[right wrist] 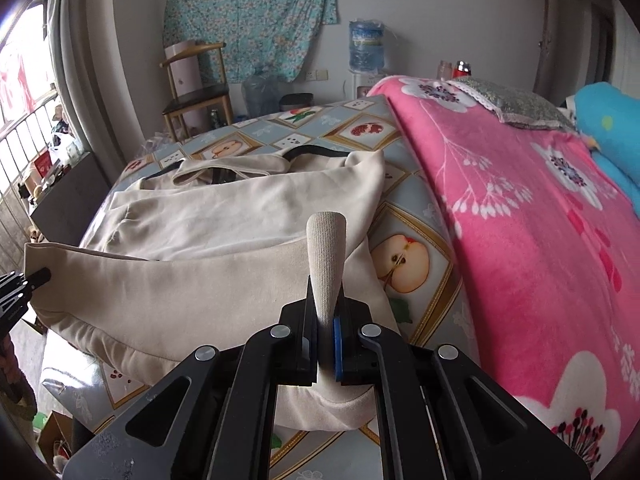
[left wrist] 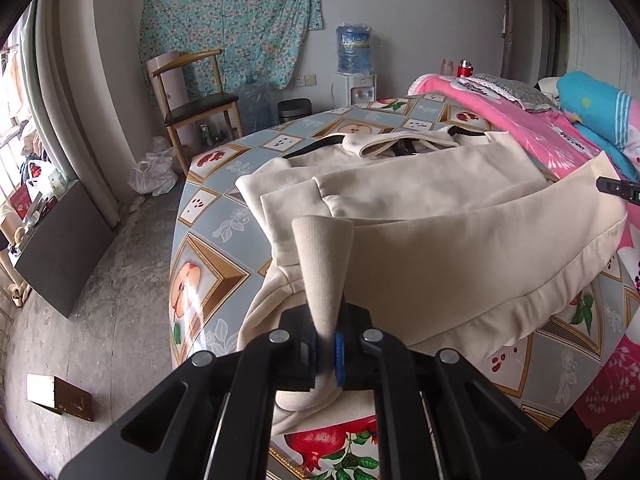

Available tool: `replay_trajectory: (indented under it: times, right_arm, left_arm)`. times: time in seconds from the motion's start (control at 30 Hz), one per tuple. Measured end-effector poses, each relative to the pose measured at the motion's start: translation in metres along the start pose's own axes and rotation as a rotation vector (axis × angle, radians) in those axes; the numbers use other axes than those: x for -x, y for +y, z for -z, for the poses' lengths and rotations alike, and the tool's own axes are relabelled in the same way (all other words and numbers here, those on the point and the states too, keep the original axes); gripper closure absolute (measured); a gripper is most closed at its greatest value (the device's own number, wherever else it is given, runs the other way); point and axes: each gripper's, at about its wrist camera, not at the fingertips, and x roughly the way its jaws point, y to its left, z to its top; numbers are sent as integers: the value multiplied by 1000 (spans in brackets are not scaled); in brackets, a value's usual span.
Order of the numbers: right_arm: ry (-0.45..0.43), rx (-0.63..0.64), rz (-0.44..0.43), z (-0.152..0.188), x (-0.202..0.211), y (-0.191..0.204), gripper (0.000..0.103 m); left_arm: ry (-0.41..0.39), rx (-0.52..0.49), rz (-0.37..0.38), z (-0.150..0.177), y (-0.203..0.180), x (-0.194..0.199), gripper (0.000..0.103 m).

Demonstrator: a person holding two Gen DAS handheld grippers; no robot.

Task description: Fold large clothes

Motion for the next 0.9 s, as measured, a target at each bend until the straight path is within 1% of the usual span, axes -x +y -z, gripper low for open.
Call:
replay_trajectory:
  times: [0.1, 0.27, 0.4, 0.67, 0.9]
  right_arm:
    - [-3, 17, 40, 1, 0, 8, 97]
    - [-20, 27, 84, 2, -2, 23, 97]
    - [-18, 0, 88, 3, -7, 22, 97]
    - [-17, -5, 106, 2, -6, 21, 97]
    - [-50, 0, 118, 2, 6, 21, 97]
  left_arm:
    - [1, 9, 3, 2, 2, -2, 97]
    - [36, 24, -12, 2, 4, -9, 97]
    - [48, 27, -27, 0, 2, -10, 97]
    - [60, 13, -70, -2, -4, -10, 97]
    - [76, 6, -110, -5, -9, -5, 97]
